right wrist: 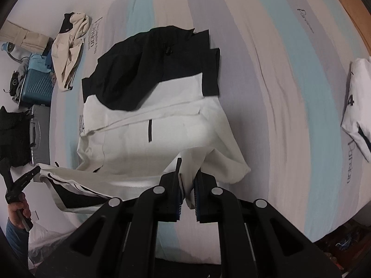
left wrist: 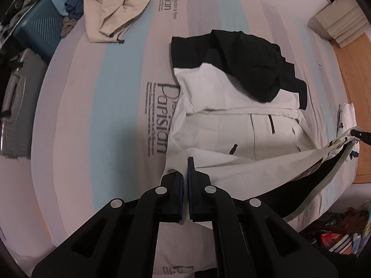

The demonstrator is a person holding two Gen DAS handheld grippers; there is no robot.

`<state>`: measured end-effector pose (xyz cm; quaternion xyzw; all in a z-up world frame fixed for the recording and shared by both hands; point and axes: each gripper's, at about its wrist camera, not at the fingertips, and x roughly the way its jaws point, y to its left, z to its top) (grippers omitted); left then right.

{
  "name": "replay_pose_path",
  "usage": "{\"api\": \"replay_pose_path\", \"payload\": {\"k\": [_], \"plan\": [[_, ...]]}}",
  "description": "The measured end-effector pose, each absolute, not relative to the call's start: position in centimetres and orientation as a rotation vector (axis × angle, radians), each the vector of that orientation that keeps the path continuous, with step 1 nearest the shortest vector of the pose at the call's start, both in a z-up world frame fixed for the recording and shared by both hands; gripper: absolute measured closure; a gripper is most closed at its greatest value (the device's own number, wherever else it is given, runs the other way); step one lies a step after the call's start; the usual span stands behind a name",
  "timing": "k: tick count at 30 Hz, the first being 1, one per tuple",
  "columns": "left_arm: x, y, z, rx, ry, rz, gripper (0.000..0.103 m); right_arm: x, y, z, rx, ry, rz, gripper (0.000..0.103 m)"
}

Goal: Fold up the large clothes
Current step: 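Lay the hem over the black collar with both tools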

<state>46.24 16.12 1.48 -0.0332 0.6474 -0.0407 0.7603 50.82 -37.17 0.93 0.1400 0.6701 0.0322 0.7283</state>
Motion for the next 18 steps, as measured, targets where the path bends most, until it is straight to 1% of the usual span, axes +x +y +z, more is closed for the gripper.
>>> {"api": "replay_pose_path", "payload": {"k": [14,18], "plan": [[54.9,15.9,-2.1,-0.022,1.445,-0.103,0.101,58.0,-37.1,-2.9,0.299,1.507,0.038,0.096],[57.3,15.9,-2.1,-0.019,1.429,-0.115,0.101,60.1,-37.0,-3.3,0.292,1.505,0.027,0.096]]}}
